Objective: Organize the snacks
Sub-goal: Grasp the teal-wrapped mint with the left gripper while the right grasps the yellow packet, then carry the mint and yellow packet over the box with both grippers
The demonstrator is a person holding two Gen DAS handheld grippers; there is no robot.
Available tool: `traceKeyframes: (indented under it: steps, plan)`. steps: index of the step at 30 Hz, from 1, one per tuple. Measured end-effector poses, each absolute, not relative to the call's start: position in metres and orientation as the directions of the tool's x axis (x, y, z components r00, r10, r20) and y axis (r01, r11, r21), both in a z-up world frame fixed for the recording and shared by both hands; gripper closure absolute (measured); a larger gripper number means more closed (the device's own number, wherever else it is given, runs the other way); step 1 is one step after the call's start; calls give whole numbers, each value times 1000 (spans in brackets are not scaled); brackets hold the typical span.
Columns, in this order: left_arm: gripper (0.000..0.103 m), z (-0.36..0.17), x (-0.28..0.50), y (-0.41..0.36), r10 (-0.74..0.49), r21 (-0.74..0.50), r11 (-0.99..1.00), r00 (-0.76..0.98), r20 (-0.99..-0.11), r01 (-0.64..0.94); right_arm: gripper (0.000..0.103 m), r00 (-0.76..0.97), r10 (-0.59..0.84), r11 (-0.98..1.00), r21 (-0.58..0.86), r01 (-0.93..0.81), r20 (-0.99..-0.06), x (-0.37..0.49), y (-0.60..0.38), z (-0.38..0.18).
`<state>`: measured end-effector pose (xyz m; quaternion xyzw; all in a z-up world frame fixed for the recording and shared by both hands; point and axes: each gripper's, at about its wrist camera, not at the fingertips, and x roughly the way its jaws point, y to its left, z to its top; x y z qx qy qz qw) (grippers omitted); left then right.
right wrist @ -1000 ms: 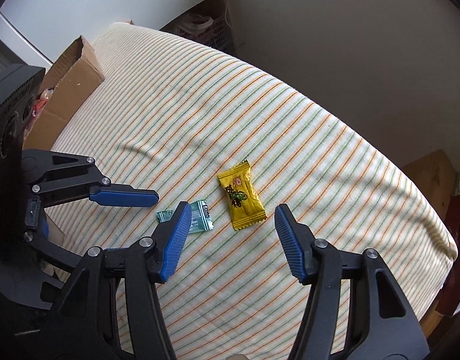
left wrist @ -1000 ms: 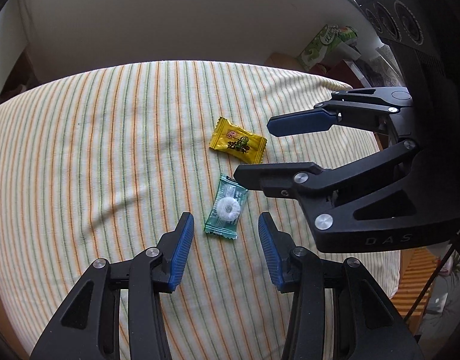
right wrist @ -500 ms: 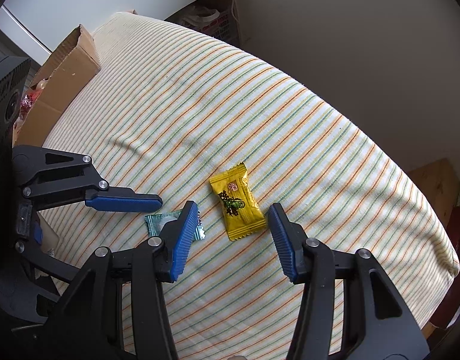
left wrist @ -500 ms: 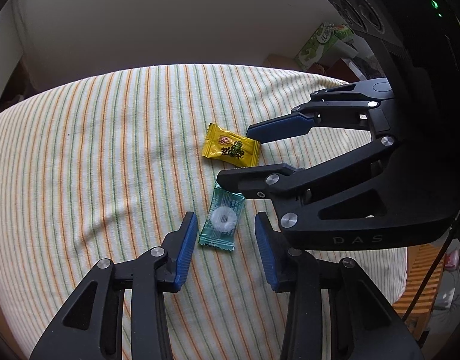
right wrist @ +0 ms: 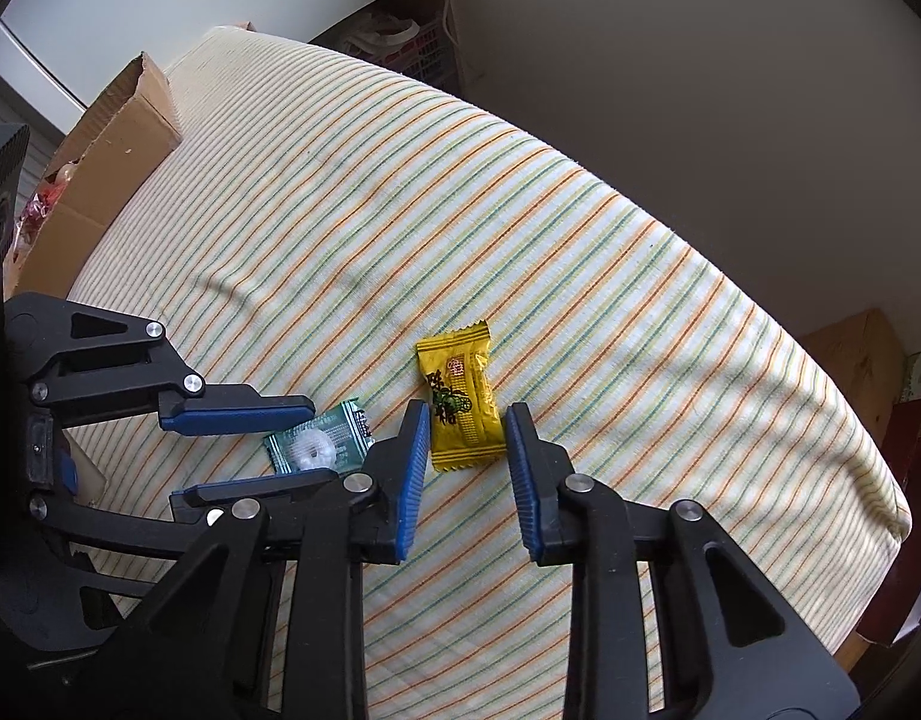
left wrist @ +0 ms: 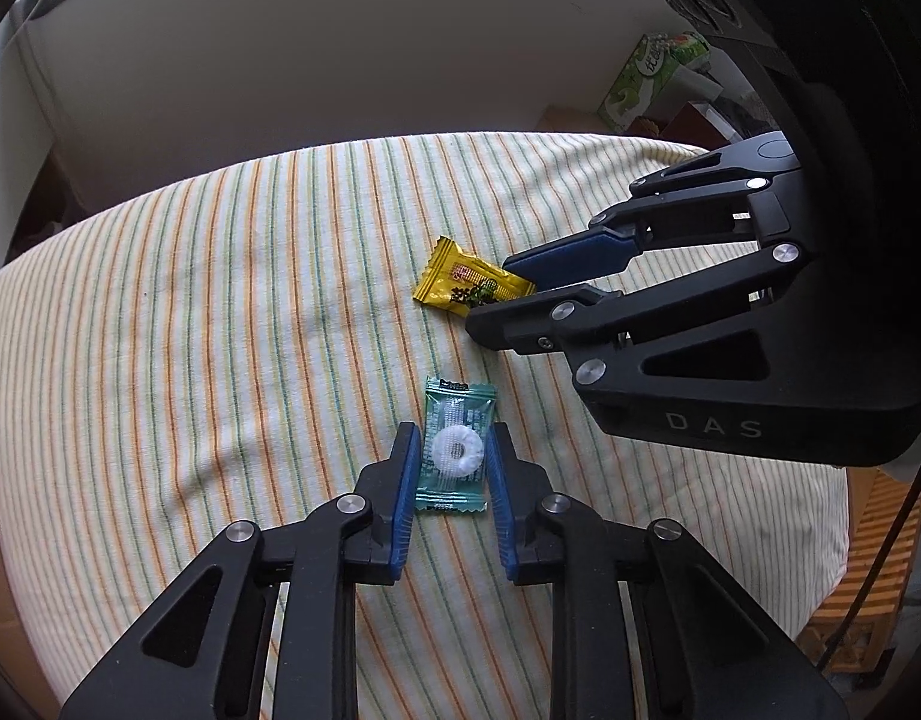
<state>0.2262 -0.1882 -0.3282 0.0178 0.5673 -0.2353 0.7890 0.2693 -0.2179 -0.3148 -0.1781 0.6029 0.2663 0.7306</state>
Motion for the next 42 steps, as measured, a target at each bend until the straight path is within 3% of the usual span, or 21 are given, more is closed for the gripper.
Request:
traceKeyframes:
  steps: [6, 10, 19, 29, 33, 39, 42]
  plan:
    - [85, -327, 222, -175, -357, -251, 893, 248, -901, 374, 81, 150, 169, 811, 51, -582, -974, 261, -224, -312]
    - [85, -326, 224, -170, -365, -264, 894, 248, -897, 361, 90, 148, 205, 830, 92, -551, -967, 258, -231, -308]
    - [85, -330, 225, -164, -363, -268, 900, 248, -898, 344, 91, 148, 208, 852, 105, -513, -967, 264, -238, -309]
    - [85, -328, 219, -129, -377, -292, 903, 256, -890, 314, 80, 233, 63, 845, -72, -530, -970, 273, -215, -303]
    - [85, -327, 218, -125, -384, -296, 899, 255, -887, 322, 64, 258, 12, 819, -139, -557, -966, 275, -204, -304]
    - [85, -326, 219, -123, -404, -322, 895, 255, -878, 310, 63, 281, -53, 769, -219, -601, -958, 281, -196, -309]
    - [85, -326, 220, -121, -413, -332, 892, 255, -874, 306, 63, 254, -21, 759, -181, -626, -967, 282, -195, -309]
